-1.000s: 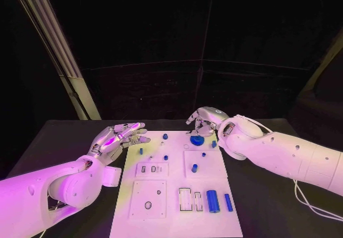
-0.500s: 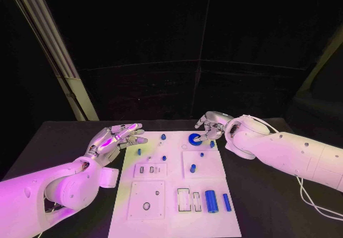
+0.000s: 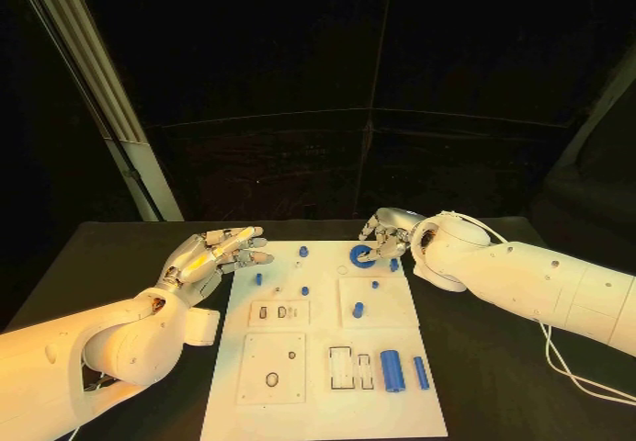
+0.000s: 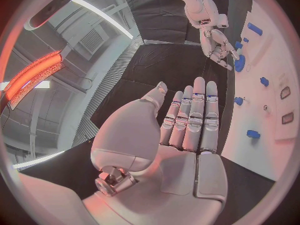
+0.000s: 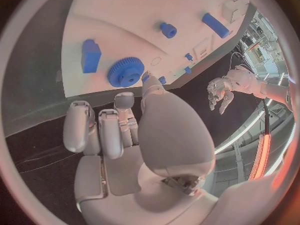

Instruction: Assemble the parts on the task board

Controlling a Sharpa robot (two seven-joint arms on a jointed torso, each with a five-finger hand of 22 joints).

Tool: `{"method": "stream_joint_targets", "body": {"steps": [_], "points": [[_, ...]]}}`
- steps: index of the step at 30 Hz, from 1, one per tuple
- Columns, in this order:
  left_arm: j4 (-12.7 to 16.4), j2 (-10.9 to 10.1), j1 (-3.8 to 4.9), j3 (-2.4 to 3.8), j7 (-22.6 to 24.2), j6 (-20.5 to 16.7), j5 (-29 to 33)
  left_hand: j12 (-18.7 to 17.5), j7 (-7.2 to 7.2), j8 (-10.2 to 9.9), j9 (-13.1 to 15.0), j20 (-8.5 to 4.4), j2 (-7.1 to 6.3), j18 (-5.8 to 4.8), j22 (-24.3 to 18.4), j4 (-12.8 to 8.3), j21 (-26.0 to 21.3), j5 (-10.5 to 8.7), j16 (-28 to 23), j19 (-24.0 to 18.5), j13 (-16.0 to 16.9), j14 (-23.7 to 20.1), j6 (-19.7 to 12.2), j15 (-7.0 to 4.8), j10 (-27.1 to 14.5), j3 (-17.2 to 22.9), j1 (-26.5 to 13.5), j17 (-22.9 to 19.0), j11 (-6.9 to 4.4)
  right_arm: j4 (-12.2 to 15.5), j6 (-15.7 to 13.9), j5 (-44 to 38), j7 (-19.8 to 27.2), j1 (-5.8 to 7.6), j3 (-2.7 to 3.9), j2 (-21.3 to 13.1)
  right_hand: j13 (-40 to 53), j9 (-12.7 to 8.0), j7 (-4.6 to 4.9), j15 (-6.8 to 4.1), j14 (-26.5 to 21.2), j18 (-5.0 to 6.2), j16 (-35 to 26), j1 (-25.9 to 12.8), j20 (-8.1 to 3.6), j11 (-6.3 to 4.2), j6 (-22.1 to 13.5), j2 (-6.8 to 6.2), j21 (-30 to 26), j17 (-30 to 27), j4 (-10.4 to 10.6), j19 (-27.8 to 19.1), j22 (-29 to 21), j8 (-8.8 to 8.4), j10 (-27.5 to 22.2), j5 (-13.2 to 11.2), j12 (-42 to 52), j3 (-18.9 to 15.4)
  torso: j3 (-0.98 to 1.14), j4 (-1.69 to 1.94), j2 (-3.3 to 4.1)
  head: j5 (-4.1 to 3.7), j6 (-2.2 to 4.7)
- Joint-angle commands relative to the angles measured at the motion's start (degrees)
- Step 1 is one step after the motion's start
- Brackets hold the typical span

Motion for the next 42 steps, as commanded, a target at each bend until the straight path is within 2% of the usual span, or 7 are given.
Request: {"method": "stream_joint_targets", "body": {"steps": [1,5,20,31,37,40,42], "points": [[-0.02,0.06,0.08,0.04,0.07,0.91,-0.07,-0.19,0.17,-0.35,-0.08,0.07,0.17,0.81,-0.05,-0.35,-0.27,0.15,-0.21,0.48,-0.06,0.41,0.19,0.08,0.16,-0.11,-0.23,0.05,0.15,-0.17,1.16,-1.2,-0.1,0.1,0.04,0.09,1.23,0.11,-0.34,0.27,3.17,-0.43,0.41,0.73,-0.01,0.04,0.34,-0.03,0.45,0.63,-0.07,0.52,0.31,0.48,0.43,0.76,1.17,0.45,0.0,0.01,0.01,-0.03,-0.1],[-0.12,0.07,0.08,0.04,0.06,0.92,-0.07,-0.19,0.17,-0.35,-0.08,0.07,0.17,0.81,-0.05,-0.35,-0.27,0.15,-0.21,0.48,-0.06,0.41,0.19,0.08,0.16,-0.11,-0.23,0.05,0.15,-0.05,1.86,-1.76,0.2,0.09,0.03,0.17,3.61,0.13,-0.43,0.23,3.34,-0.52,0.87,1.04,-0.05,-0.04,0.69,-0.01,0.67,1.68,-0.21,0.78,0.78,0.83,1.16,1.74,3.4,0.42,0.02,-0.09,0.01,0.03,-0.14],[-0.24,0.03,0.08,0.04,0.06,0.97,-0.07,-0.31,0.18,-0.43,-0.07,0.07,0.24,0.81,-0.11,-0.45,-0.3,0.14,-0.38,0.51,-0.05,0.48,0.23,0.07,0.22,0.0,-0.18,0.12,0.16,0.2,2.94,-2.48,0.07,0.06,0.02,-0.04,6.41,0.18,-0.58,0.17,3.6,-0.62,1.54,1.1,-0.1,-0.13,1.39,0.13,0.94,3.17,-0.34,1.07,1.35,1.39,2.1,1.51,6.05,0.22,-0.03,0.01,0.02,-0.09,-0.41],[-0.27,0.01,0.08,0.04,0.05,1.05,-0.07,-0.31,0.18,-0.43,-0.07,0.07,0.24,0.81,-0.11,-0.45,-0.3,0.14,-0.38,0.51,-0.05,0.48,0.23,0.07,0.22,0.0,-0.18,0.12,0.16,0.06,3.39,-3.38,-0.01,0.04,0.02,0.13,8.31,0.23,-0.91,-0.06,3.69,-0.72,1.9,3.17,-0.28,-0.46,2.71,1.64,1.23,4.01,-1.98,1.34,1.95,2.24,2.41,1.79,7.65,1.19,-0.04,0.01,0.03,-0.14,-0.53],[-0.33,-0.02,0.08,0.04,0.04,1.1,-0.07,-0.31,0.18,-0.43,-0.07,0.07,0.24,0.81,-0.11,-0.45,-0.3,0.14,-0.38,0.51,-0.05,0.48,0.23,0.07,0.22,0.0,-0.18,0.12,0.16,-0.13,3.4,-4.44,0.38,0.0,0.01,0.79,9.7,0.21,-1.09,-0.22,3.73,-0.8,2.06,4.59,-0.44,-0.65,3.91,2.78,1.41,4.45,-3.48,1.51,2.36,2.82,2.87,-1.01,8.77,2.55,-0.01,-0.05,0.04,-0.11,-0.66],[-0.36,-0.02,0.08,0.04,0.02,1.11,-0.07,-0.31,0.18,-0.43,-0.07,0.07,0.24,0.81,-0.11,-0.45,-0.3,0.14,-0.38,0.51,-0.05,0.48,0.23,0.07,0.22,0.0,-0.18,0.12,0.16,-0.15,2.56,-6.05,0.35,-0.04,0.0,0.96,10.46,0.26,-1.2,-0.32,3.78,-0.84,2.15,5.24,-0.51,-0.77,4.69,3.27,1.52,4.69,-4.16,1.65,2.61,3.15,3.25,-1.62,9.44,3.28,-0.04,0.01,0.05,-0.21,-0.69],[-0.36,-0.03,0.08,0.04,0.0,1.14,-0.07,-0.31,0.18,-0.43,-0.07,0.07,0.24,0.81,-0.11,-0.45,-0.3,0.14,-0.38,0.51,-0.05,0.48,0.23,0.07,0.22,0.0,-0.18,0.12,0.16,-0.11,1.69,-7.53,0.28,-0.07,0.0,1.01,11.34,0.31,-1.33,-0.44,3.83,-0.9,2.27,5.95,-0.61,-0.91,5.59,3.77,1.66,4.98,-4.82,1.85,2.93,3.52,3.73,-2.96,10.24,4.17,-0.07,0.0,0.03,-0.21,-0.73]]}}
